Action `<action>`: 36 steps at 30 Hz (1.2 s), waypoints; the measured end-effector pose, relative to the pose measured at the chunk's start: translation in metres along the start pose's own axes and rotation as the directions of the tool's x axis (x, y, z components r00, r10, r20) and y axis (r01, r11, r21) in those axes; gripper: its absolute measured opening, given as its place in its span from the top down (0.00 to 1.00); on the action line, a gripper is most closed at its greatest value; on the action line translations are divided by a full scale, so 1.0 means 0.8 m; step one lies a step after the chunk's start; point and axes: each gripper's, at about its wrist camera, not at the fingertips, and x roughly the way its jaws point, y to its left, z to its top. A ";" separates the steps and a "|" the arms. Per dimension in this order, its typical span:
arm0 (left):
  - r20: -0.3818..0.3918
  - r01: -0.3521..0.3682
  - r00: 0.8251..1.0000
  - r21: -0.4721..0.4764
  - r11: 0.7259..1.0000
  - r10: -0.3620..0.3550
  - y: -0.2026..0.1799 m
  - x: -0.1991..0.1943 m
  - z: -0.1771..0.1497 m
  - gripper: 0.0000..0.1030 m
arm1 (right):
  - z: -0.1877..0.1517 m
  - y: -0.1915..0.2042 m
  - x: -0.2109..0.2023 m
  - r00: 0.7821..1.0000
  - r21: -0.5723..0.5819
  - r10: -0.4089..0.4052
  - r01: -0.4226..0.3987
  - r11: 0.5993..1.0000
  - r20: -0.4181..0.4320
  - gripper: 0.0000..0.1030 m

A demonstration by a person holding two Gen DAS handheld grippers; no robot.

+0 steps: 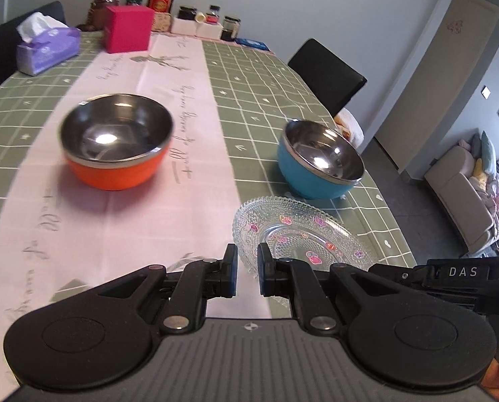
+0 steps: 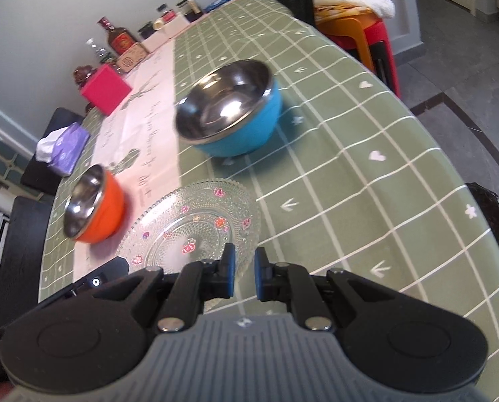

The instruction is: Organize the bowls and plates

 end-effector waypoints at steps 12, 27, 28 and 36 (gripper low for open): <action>0.061 -0.048 0.997 -0.082 0.995 0.053 0.067 -0.103 -0.048 0.88 | -0.077 0.077 -0.024 0.993 -0.147 0.118 -0.115 0.982 0.005 0.91; 0.059 -0.058 0.996 -0.164 0.985 0.069 0.126 -0.152 -0.125 0.88 | -0.167 0.108 -0.027 0.988 -0.265 0.142 -0.154 0.952 -0.065 0.91; 0.052 -0.058 0.996 -0.167 0.984 0.067 0.128 -0.152 -0.128 0.88 | -0.170 0.109 -0.026 0.988 -0.272 0.139 -0.152 0.950 -0.068 0.91; 0.002 -0.087 0.996 -0.178 0.980 0.088 0.138 -0.147 -0.146 0.88 | -0.185 0.113 -0.013 0.987 -0.306 0.110 -0.142 0.941 -0.121 0.90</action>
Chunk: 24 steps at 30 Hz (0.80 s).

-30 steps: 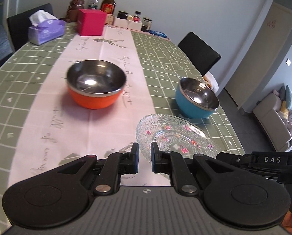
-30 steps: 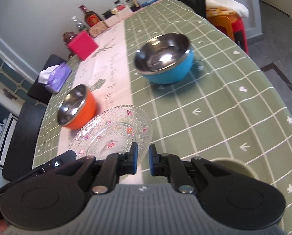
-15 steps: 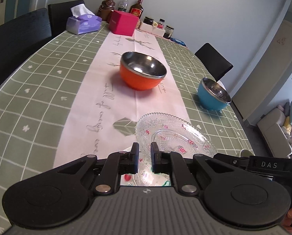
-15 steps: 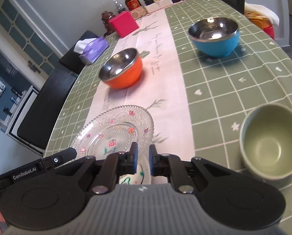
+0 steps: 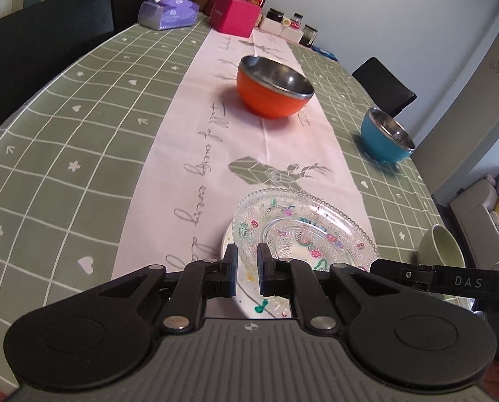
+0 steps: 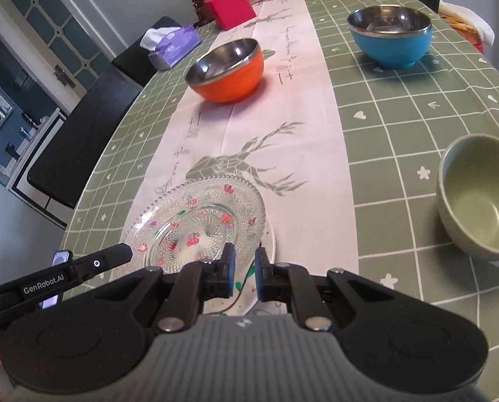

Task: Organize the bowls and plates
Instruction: 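Lower the plate stack onto the glass plate and open the left tool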

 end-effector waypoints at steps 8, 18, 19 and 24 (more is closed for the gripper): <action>-0.014 -0.026 1.000 0.022 0.999 0.026 -0.002 0.003 -0.005 0.88 | -0.003 0.002 0.005 1.000 -0.018 -0.012 0.011 1.000 -0.022 0.90; -0.044 -0.054 0.997 0.055 0.997 0.057 -0.005 0.009 -0.011 0.88 | -0.005 0.007 0.010 0.998 -0.060 -0.043 0.039 0.997 -0.051 0.91; -0.047 -0.055 0.997 0.057 0.997 0.058 -0.005 0.010 -0.011 0.88 | -0.006 0.006 0.011 0.997 -0.060 -0.045 0.042 0.997 -0.057 0.91; -0.040 -0.061 0.997 0.082 0.995 0.064 -0.010 0.010 -0.012 0.88 | -0.006 0.008 0.014 0.996 -0.077 -0.067 0.062 0.995 -0.057 0.91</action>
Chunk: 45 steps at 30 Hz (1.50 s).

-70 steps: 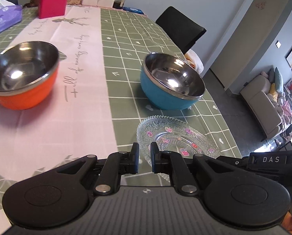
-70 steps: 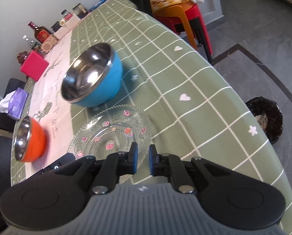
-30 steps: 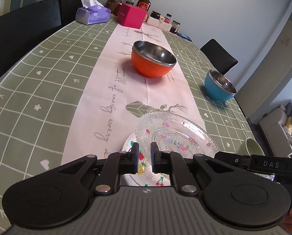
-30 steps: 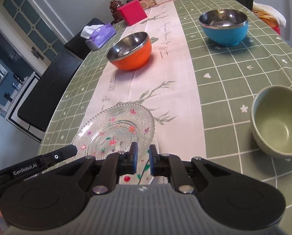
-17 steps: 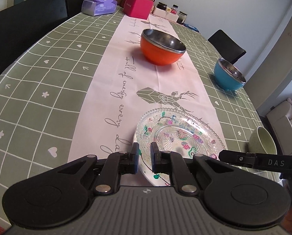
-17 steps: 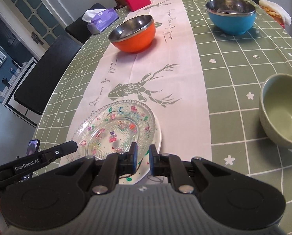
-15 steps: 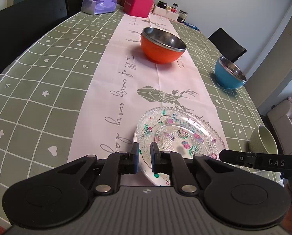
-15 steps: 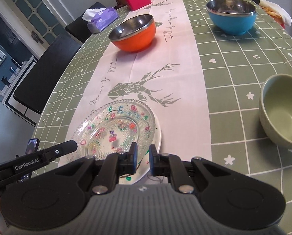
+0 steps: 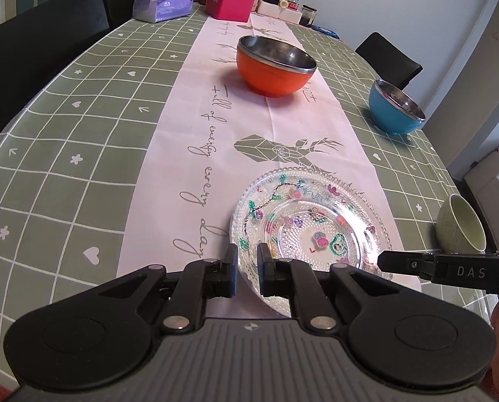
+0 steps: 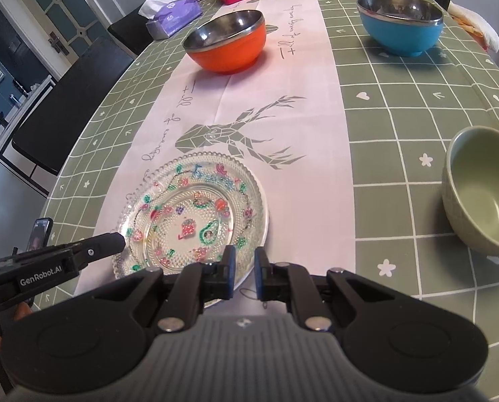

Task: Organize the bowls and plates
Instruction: 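Lower the plate stack onto the glass plate and open the left tool, then move the left tool to the orange bowl and close on its rim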

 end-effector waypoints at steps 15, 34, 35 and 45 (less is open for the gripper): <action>0.006 0.008 1.000 -0.011 1.000 -0.007 0.003 0.002 0.000 0.83 | 0.000 0.002 0.000 1.000 -0.011 0.007 -0.007 1.000 -0.003 0.84; 0.081 0.070 0.994 -0.009 0.997 -0.069 -0.002 -0.009 0.028 0.40 | 0.022 -0.010 -0.005 0.998 0.039 -0.002 0.000 0.999 0.062 0.45; 0.084 0.074 0.994 -0.010 0.997 -0.073 -0.001 -0.010 0.033 0.40 | 0.026 -0.011 -0.005 0.998 0.043 -0.004 0.001 0.999 0.068 0.45; 0.149 0.047 0.987 0.051 0.998 -0.054 -0.008 -0.003 0.128 0.40 | 0.108 -0.012 -0.012 0.989 0.066 -0.013 0.003 0.998 0.151 0.42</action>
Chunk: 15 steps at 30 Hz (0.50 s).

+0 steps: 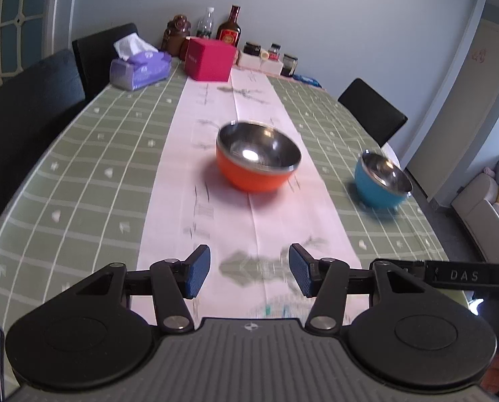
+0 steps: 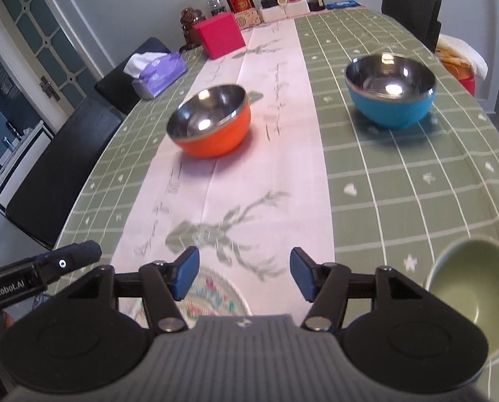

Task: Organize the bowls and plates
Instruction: 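Move the left tool to the orange bowl and close on its rim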

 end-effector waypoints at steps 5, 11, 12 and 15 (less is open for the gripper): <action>0.018 0.004 1.000 0.003 1.000 -0.004 -0.003 0.033 0.045 0.40 | 0.043 0.005 0.015 0.999 0.036 0.028 -0.029 0.999 0.017 0.42; -0.013 -0.018 1.000 0.011 1.000 0.018 0.001 0.086 0.092 0.47 | 0.095 0.011 0.048 0.999 0.082 0.031 -0.032 0.996 0.016 0.42; -0.022 -0.028 0.999 0.008 1.000 0.028 0.004 0.097 0.100 0.48 | 0.104 0.013 0.056 0.999 0.088 0.030 -0.031 0.996 0.012 0.43; -0.045 -0.035 0.998 -0.024 0.999 0.034 0.015 0.125 0.117 0.52 | 0.124 0.018 0.079 1.000 0.091 0.028 -0.027 0.995 -0.009 0.48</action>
